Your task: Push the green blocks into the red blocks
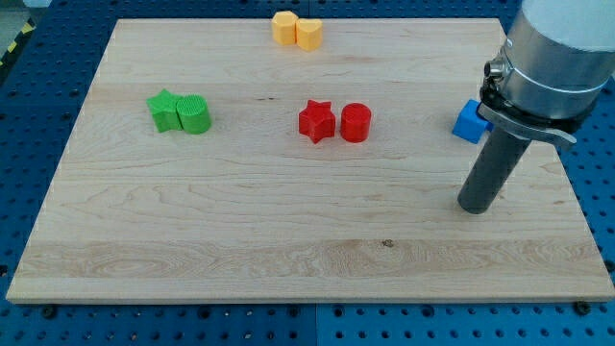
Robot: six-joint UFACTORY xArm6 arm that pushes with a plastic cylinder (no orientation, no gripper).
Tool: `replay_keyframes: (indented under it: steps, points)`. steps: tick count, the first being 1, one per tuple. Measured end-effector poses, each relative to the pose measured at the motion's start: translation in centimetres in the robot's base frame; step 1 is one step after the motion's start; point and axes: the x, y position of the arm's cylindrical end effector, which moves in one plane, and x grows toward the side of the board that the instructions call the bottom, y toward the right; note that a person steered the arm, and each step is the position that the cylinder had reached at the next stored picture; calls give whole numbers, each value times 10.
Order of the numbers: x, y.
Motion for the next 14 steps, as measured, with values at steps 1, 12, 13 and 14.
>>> replay_keyframes:
  steps: [1,12,13,14]
  points:
    - [0,0]
    - [-136,-439]
    - [-137,-422]
    - [-131,-406]
